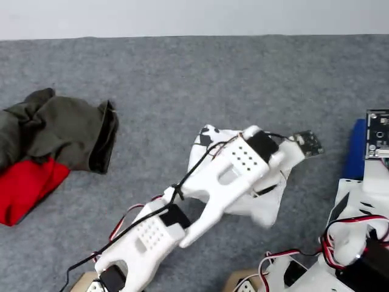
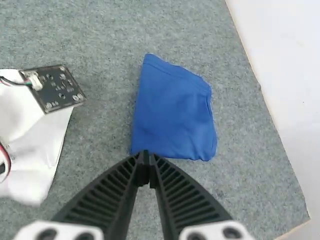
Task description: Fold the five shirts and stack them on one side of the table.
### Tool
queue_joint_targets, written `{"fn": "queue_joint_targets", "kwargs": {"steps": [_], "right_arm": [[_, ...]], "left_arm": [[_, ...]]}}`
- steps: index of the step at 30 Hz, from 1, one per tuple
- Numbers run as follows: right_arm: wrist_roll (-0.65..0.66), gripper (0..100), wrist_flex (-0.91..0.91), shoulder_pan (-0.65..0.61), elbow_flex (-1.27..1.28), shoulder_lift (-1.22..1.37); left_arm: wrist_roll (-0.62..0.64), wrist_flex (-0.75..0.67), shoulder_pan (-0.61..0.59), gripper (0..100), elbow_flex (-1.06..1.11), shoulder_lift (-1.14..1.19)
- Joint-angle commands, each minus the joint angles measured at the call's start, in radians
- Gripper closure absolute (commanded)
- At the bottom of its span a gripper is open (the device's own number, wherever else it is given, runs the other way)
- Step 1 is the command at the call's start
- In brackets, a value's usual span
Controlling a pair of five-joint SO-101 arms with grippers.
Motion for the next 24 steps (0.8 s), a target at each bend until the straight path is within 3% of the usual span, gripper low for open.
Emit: {"fn": "queue_joint_targets", "kwargs": {"steps": [1, 6, 15, 24], "right_arm": [[0.005, 98.9, 0.033, 0.008, 0.000, 0.015], [0.006, 98.9, 0.031, 0.008, 0.000, 0.015], [0.003, 98.9, 0.033, 0.005, 0.095, 0.016], [0.003, 98.7, 0.033, 0.002, 0.272, 0.018]], "left_arm": [[0.026, 0.028, 0.009, 99, 0.004, -0.135], [0.021, 0.026, -0.044, 99, 0.002, -0.176], [-0.003, 0.020, -0.270, 99, -0.007, -0.104], [0.160, 0.028, -0.528, 99, 0.030, -0.338]]}}
